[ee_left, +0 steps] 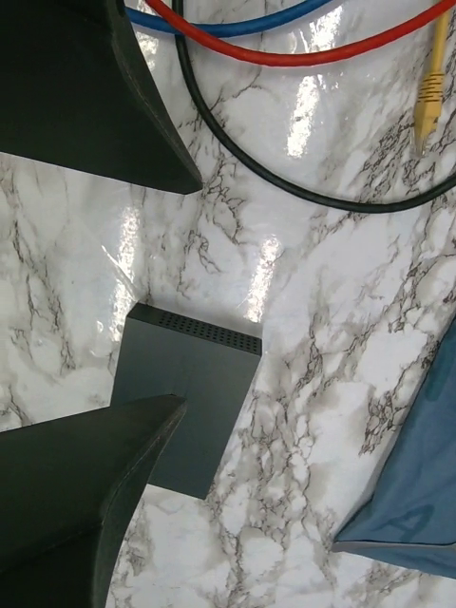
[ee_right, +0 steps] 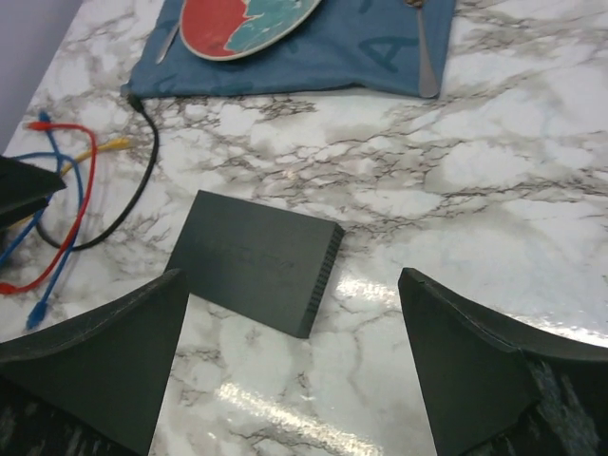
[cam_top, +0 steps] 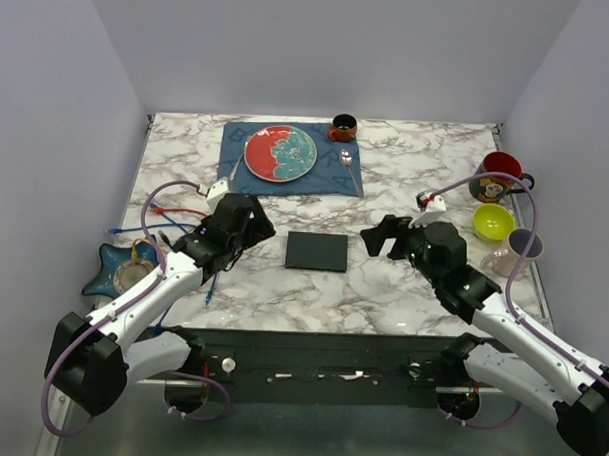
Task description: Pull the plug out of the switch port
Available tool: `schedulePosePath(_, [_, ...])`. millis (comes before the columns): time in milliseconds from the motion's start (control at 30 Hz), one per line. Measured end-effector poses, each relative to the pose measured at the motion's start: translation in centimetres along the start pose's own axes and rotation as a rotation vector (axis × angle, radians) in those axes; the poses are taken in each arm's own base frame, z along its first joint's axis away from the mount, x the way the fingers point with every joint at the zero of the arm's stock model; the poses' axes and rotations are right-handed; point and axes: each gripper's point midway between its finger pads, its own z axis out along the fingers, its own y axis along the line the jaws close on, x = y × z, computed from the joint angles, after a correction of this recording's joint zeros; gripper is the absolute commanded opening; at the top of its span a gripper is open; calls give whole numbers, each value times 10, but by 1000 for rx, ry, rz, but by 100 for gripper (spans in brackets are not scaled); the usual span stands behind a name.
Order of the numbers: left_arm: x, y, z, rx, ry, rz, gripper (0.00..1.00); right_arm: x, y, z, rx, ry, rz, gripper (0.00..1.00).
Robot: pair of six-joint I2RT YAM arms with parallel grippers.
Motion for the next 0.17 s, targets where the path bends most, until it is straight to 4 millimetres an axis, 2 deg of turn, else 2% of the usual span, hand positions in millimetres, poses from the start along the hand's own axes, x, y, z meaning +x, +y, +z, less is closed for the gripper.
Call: schedulePosePath(167, [2,-1,-4,34,2,27,99,2,-13,3,64,-1,-36,100])
